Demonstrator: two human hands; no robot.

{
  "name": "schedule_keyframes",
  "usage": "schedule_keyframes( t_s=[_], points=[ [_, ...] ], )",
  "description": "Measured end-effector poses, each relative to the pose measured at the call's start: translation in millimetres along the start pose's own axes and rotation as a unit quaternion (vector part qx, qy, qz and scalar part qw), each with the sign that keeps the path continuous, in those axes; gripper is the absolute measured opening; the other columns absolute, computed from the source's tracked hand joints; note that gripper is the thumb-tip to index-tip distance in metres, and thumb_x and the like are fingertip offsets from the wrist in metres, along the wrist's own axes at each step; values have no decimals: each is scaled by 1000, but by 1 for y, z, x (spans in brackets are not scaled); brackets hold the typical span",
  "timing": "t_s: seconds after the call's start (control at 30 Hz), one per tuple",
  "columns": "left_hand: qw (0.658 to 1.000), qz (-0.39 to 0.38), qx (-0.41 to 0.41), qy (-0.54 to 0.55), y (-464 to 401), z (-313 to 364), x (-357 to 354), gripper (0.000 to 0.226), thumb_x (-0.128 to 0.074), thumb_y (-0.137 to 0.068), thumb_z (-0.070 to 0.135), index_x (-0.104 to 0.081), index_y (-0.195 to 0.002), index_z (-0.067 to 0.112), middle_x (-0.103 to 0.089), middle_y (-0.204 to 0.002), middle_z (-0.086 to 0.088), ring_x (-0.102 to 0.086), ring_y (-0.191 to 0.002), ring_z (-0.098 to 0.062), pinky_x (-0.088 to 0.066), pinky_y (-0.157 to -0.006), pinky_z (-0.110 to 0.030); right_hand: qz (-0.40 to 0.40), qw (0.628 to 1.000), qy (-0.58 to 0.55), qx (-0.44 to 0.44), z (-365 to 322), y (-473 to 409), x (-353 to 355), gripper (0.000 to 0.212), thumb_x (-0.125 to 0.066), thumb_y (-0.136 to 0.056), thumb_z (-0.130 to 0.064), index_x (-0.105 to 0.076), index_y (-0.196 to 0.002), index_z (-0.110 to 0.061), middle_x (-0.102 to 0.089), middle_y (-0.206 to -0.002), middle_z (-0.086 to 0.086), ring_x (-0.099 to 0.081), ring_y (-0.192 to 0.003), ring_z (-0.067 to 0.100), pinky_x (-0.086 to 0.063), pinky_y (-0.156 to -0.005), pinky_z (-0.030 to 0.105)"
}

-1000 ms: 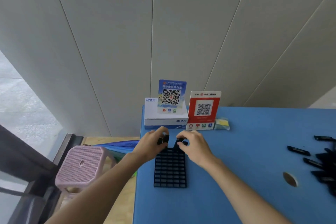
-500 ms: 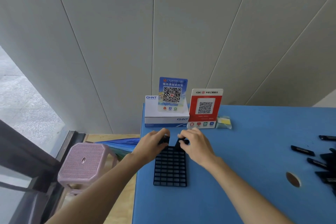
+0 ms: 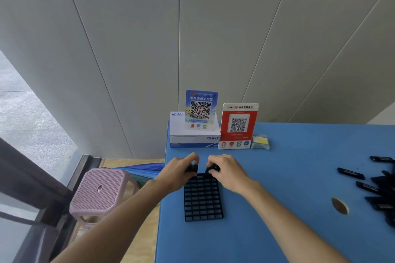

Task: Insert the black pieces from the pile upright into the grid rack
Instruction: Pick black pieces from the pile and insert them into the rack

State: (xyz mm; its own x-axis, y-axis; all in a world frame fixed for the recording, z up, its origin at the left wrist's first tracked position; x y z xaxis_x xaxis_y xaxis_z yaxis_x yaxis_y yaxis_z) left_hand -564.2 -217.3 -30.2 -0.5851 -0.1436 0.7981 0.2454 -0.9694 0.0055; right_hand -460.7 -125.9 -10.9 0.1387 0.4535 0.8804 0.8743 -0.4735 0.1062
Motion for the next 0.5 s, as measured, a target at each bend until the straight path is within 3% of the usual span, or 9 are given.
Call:
schedule_keyframes(
  t_s=[0.13, 0.23, 0.33, 0.5],
  points=[
    [1000, -12, 17, -15, 18, 8, -9, 33, -58, -89, 19, -29, -99, 30, -66, -90, -1, -53, -71, -26, -49, -63, -39, -13, 1000, -10, -5, 0, 18, -5, 13, -62, -88, -18, -58, -99, -24, -63, -101, -4, -54, -95, 15, -49, -84, 38],
    [999, -9, 24, -43, 25, 13, -13, 40, -60, -87, 27, -32, -116, 31, -66, -100, 1, -57, -81, -25, -42, -62, -32, -7, 1000, -5, -21, -5, 33, -1, 36, -64, -87, -22, -52, -121, -27, -58, -120, -5, -52, -111, 16, -46, -92, 35],
    [997, 14, 21, -77, 28, 18, -6, 53, -61, -85, 30, -31, -129, 29, -62, -115, 1, -57, -96, -24, -42, -75, -33, 13, 999, -2, -43, -2, 51, 11, 56, -66, -86, -28, -39, -135, -29, -46, -136, -7, -44, -123, 15, -42, -99, 34],
    [988, 82, -6, -130, 25, 40, 10, 52, -59, -87, 35, -37, -132, 23, -57, -123, -1, -51, -113, -23, -35, -96, -37, 58, 995, 37, -69, 17, 93, 39, 51, -58, -90, -33, -36, -137, -28, -44, -140, -7, -40, -126, 14, -41, -100, 33]
  ],
)
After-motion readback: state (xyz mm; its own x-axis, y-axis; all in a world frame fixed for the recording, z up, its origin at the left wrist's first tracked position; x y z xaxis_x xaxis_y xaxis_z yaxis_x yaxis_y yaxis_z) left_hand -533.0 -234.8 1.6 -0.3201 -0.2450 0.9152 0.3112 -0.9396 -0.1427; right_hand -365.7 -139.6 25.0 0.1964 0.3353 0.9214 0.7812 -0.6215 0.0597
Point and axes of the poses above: each hand's wrist, its own y-axis away from the middle knuckle, its own x-axis out of the back of the hand, z = x × y, the point moved 7 cm from there along -y, towards the middle knuckle
